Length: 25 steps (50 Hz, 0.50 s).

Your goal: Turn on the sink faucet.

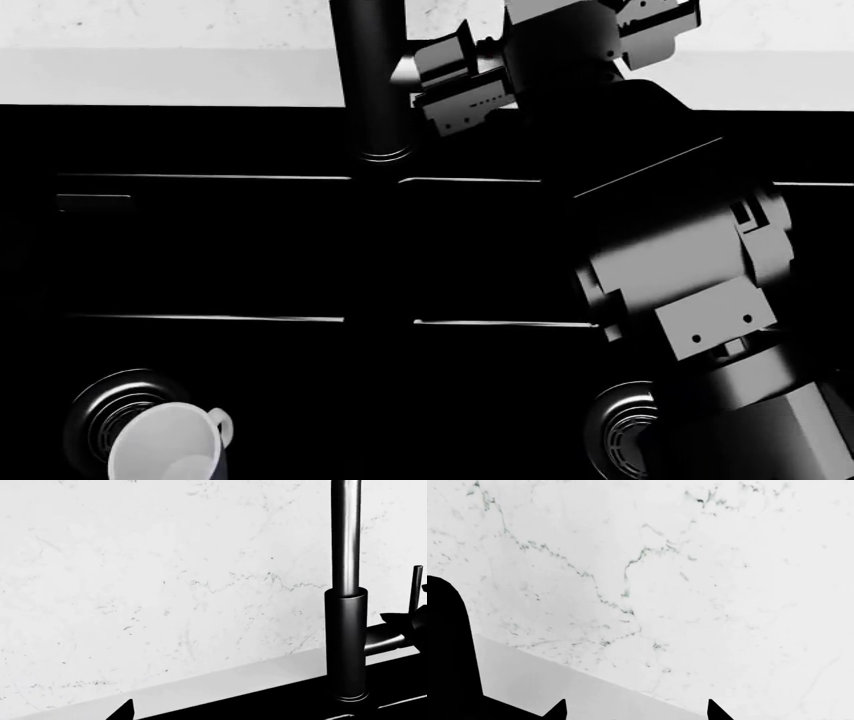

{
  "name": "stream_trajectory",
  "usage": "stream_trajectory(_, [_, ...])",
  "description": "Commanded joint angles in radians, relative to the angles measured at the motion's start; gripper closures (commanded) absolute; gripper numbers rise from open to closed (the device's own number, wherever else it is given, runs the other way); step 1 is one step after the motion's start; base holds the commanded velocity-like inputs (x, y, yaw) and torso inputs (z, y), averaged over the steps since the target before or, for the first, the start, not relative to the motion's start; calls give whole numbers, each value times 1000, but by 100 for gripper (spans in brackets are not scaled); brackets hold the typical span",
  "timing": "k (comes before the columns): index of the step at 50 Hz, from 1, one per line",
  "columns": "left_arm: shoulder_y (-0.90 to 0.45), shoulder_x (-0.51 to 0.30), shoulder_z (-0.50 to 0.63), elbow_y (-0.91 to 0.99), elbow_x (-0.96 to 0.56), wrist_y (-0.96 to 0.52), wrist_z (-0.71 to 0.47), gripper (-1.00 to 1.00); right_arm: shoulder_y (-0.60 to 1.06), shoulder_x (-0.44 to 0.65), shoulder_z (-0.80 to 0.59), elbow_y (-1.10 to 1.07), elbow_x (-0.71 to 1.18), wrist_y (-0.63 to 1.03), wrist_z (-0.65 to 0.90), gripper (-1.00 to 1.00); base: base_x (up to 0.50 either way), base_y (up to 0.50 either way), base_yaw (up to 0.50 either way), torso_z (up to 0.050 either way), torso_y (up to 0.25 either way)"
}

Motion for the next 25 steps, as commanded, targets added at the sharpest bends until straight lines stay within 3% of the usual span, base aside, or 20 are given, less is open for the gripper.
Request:
stream_trajectory(1, [18, -3, -28, 10, -33, 11, -6, -100, -9, -7, 18, 38, 5, -38, 4, -100, 0, 0, 0, 0, 0])
stream_trajectory(17, [61, -4, -1, 19, -16, 27, 7, -100, -35, 35, 73, 96, 17, -100, 19, -100, 0, 0, 0, 0, 0])
stream_trajectory(25, [188, -16, 19, -1, 72, 110, 63, -100, 23, 61, 103, 117, 22, -105, 15, -100, 0, 0, 0, 0, 0])
